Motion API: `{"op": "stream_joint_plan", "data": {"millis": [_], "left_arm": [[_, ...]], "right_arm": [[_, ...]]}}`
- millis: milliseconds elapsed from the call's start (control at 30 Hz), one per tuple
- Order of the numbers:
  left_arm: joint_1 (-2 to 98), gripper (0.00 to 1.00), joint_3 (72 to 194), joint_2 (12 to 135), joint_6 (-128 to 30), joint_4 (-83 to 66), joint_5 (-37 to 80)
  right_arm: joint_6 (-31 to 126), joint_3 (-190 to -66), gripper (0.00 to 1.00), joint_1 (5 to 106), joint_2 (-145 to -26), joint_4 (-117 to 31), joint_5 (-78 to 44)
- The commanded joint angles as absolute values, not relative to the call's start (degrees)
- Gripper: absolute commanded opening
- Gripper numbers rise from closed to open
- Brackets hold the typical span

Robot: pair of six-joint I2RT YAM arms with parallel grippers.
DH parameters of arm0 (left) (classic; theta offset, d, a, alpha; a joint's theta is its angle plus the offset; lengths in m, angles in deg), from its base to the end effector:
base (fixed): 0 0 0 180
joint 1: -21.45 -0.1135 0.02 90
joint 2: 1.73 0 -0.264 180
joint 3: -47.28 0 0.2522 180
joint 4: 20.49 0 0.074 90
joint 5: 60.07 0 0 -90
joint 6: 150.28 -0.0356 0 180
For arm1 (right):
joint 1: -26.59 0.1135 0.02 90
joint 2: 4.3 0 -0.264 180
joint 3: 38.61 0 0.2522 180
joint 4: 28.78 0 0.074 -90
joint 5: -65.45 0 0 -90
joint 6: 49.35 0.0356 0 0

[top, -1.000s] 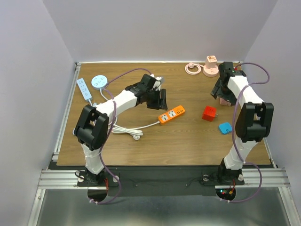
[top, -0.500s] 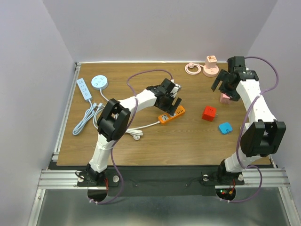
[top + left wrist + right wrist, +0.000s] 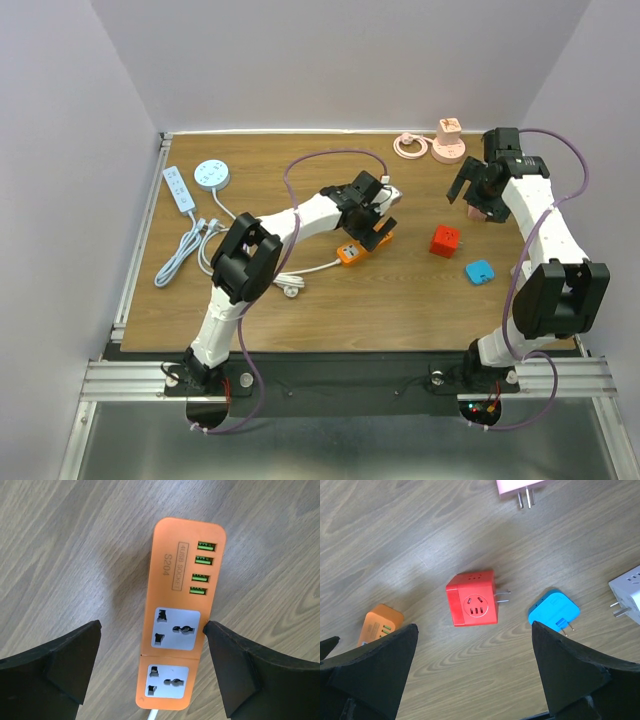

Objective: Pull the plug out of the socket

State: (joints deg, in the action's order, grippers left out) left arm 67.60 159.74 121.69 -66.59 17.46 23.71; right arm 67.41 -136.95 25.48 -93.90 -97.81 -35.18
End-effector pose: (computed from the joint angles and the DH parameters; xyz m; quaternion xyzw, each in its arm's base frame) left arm 0.3331 -0.3524 0.2035 0.4303 0.8303 -0.1672 0.3122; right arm 0.3213 -0.0128 0.3212 0.2548 0.9284 -0.0306 0.2688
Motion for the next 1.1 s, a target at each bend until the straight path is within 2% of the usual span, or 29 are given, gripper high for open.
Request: {"op": "stream_joint_plan", "data": {"millis": [0,200,433,800,867,900,967,1000,1067], "left_arm": [[67.85,0.98,159.30,120.70,-68.90,19.63,21.50],[69.34,0.94,159.39,120.18,-69.42,20.60,19.56],[69.70,0.95,160.27,115.43,-69.33,19.81,20.87],[69.79,0.92,159.05,120.09,-69.33,22.19,21.31],[69.96,0.86,158.51,120.18,-69.60,21.92,20.18],[69.88,0.74,158.25,120.44,-69.77,21.92,19.65],[69.87,0.64,158.16,120.96,-69.78,22.10,19.03],[69.87,0.54,158.07,121.23,-69.77,22.10,18.94],[69.79,0.44,157.81,121.58,-69.60,22.19,19.73]], "right_arm": [[66.58,-137.97,1.00,25.18,-92.71,-97.39,-34.30],[66.14,-138.06,1.00,25.18,-92.71,-97.39,-34.92],[66.49,-138.77,1.00,25.18,-93.06,-97.39,-34.39],[66.58,-140.61,1.00,25.18,-93.77,-97.30,-33.60],[66.58,-140.70,1.00,25.18,-93.86,-97.39,-33.51],[66.58,-140.79,1.00,25.18,-93.94,-97.39,-33.34],[66.49,-140.96,1.00,25.18,-94.03,-97.30,-32.99],[66.49,-140.96,1.00,25.18,-94.12,-97.39,-32.99],[66.58,-140.96,1.00,25.18,-94.21,-97.39,-32.72]]}}
